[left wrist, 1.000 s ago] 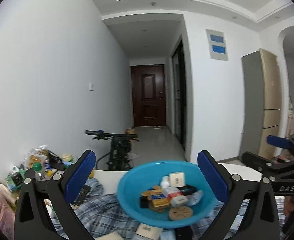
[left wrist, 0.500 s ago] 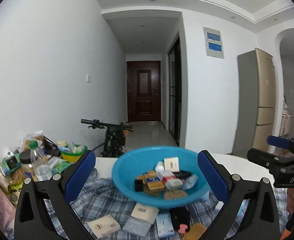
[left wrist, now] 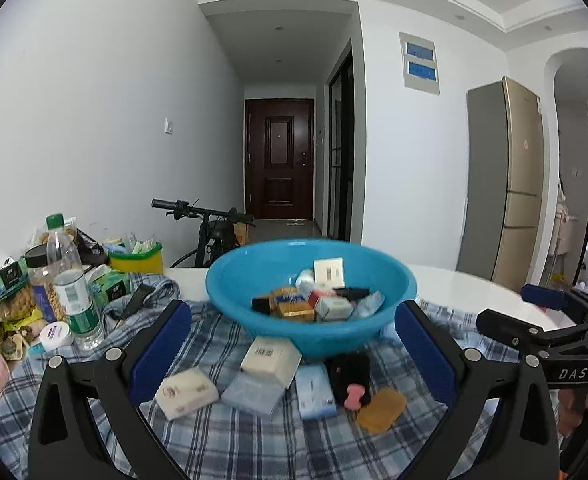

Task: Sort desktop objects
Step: 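Move both open tools back toward the items on the shirt, then lower the left tool onto the cream barcode box and close, then lift the cream box up from the shirt with the left tool, then grasp the black plush toy with the right tool while the left tool holds the cream box, then carry the cream box and black plush toy up and over the blue basin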

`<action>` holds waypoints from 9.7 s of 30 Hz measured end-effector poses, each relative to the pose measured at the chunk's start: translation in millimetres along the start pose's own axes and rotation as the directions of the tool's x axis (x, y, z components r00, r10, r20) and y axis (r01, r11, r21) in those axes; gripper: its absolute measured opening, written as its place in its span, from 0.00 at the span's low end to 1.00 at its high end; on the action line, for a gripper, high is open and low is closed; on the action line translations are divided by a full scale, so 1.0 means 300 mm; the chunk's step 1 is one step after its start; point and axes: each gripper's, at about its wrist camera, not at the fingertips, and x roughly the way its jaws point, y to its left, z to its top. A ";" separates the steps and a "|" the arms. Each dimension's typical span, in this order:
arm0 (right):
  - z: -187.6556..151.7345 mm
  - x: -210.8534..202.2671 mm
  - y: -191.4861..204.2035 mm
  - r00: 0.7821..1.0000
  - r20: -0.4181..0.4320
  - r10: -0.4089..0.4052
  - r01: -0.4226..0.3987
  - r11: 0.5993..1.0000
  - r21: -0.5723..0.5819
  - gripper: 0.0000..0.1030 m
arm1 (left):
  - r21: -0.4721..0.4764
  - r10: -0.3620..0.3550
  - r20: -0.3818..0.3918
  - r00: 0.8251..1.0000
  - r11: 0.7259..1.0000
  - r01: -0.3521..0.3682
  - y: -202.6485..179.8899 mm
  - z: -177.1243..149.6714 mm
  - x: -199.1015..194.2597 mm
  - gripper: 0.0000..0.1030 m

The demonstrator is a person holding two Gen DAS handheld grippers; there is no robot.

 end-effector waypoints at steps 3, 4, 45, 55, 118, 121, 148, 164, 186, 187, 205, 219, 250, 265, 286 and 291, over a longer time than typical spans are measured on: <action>-0.045 0.000 0.003 1.000 0.001 -0.016 0.016 1.000 -0.007 1.00 | 0.022 -0.008 -0.021 1.000 1.000 0.009 -0.007 -0.047 0.012 1.00; -0.057 0.001 0.005 1.000 -0.002 -0.020 0.020 1.000 -0.006 1.00 | 0.023 -0.007 -0.034 0.999 1.000 0.008 -0.007 -0.061 0.019 1.00; -0.263 0.164 -0.037 0.928 -0.368 -0.053 0.075 0.996 0.046 1.00 | -0.055 -0.040 -0.499 0.866 0.998 0.014 0.009 -0.307 0.213 1.00; -0.271 0.171 -0.046 0.925 -0.377 -0.053 0.078 0.996 0.051 1.00 | -0.070 -0.059 -0.509 0.858 0.997 0.027 0.008 -0.311 0.230 1.00; -0.254 0.288 -0.043 0.904 -0.423 -0.067 0.092 0.995 0.039 1.00 | -0.097 -0.238 -0.571 0.785 0.970 0.224 0.207 -0.185 0.658 0.53; -0.260 0.287 -0.039 0.904 -0.424 -0.056 0.081 0.996 0.043 1.00 | -0.068 -0.192 -0.557 0.808 0.980 0.186 0.195 -0.162 0.584 0.53; -0.258 0.275 -0.041 0.905 -0.425 -0.027 0.056 0.997 0.055 1.00 | -0.114 -0.110 -0.447 0.888 0.991 0.066 0.228 -0.254 0.502 0.81; -0.267 0.303 -0.063 0.891 -0.452 -0.039 0.076 0.995 0.064 1.00 | -0.088 -0.300 -0.560 0.772 0.948 0.305 0.245 -0.219 0.742 0.82; -0.249 0.291 -0.074 0.899 -0.437 -0.032 0.070 0.995 0.072 1.00 | -0.078 -0.237 -0.547 0.803 0.969 0.233 0.237 -0.238 0.747 0.53; -0.241 0.288 -0.077 0.902 -0.430 -0.028 0.064 0.995 0.070 1.00 | -0.083 -0.236 -0.541 0.808 0.970 0.227 0.241 -0.234 0.738 0.53; -0.081 0.459 0.121 0.909 -0.398 0.125 -0.114 0.992 0.052 0.91 | -0.041 -0.033 -0.484 0.874 0.999 0.016 0.120 -0.219 0.439 0.53; -0.123 0.643 0.159 0.855 -0.438 0.278 -0.228 0.960 0.164 0.38 | -0.072 -0.020 -0.490 0.871 0.997 -0.018 0.212 -0.239 0.402 0.53; -0.165 0.289 0.087 0.951 -0.308 0.003 0.008 0.999 0.035 0.27 | -0.021 0.024 -0.415 0.909 0.999 -0.036 0.014 -0.237 0.318 0.53; -0.174 0.290 0.114 0.953 -0.302 0.017 -0.009 1.000 0.029 0.27 | 0.006 0.019 -0.418 0.908 1.000 -0.019 -0.037 -0.262 0.317 0.53; 0.015 0.066 0.153 0.996 0.088 0.021 -0.017 0.999 -0.041 0.27 | 0.045 0.042 0.021 0.999 0.998 -0.043 -0.061 -0.030 0.089 0.53; 0.075 -0.038 0.166 0.979 0.202 0.013 -0.003 0.999 -0.048 0.27 | 0.045 0.044 0.107 0.993 0.998 -0.049 -0.069 0.048 0.009 0.53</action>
